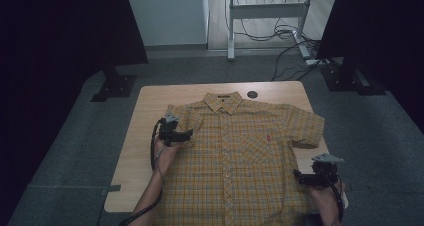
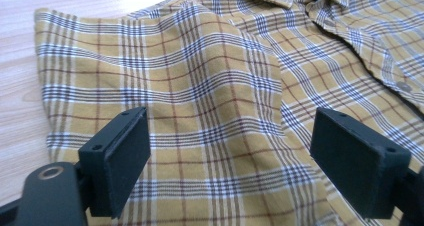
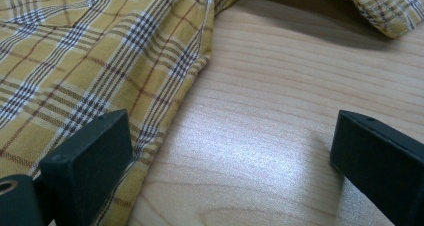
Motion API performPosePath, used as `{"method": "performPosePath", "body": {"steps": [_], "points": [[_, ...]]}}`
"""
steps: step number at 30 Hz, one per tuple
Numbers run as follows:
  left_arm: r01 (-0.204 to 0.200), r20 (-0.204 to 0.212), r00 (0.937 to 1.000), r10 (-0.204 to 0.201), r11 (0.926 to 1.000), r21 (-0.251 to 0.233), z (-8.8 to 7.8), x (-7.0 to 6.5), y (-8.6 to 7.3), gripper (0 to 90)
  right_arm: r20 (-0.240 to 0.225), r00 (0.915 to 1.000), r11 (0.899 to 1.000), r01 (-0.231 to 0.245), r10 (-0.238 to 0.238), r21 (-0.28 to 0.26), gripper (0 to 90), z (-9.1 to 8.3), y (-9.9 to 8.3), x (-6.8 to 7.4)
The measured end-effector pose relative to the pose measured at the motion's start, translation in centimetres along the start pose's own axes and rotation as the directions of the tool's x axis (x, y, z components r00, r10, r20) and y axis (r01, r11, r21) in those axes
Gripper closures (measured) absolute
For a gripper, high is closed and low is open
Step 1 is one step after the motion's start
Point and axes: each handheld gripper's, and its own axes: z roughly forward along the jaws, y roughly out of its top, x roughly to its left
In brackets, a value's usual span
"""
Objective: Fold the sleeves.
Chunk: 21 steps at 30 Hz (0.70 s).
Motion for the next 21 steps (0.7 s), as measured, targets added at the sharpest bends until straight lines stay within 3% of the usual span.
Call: {"method": "performPosePath", "body": {"steps": [10, 21], "points": [[0.024, 0.019, 0.9995, -0.024, 0.9995, -0.021, -1.9, 0.3, -0.7, 13.7, 0.001, 1.0000, 1.000, -0.001, 0.001, 0.000, 2.8, 0.0, 0.0, 0.0], [0.014, 0.020, 0.9997, -0.013, 0.9992, -0.037, -4.6, 0.9, -1.5, 13.2, 0.001, 1.0000, 1.000, -0.001, 0.001, 0.000, 2.8, 0.0, 0.0, 0.0]]}}
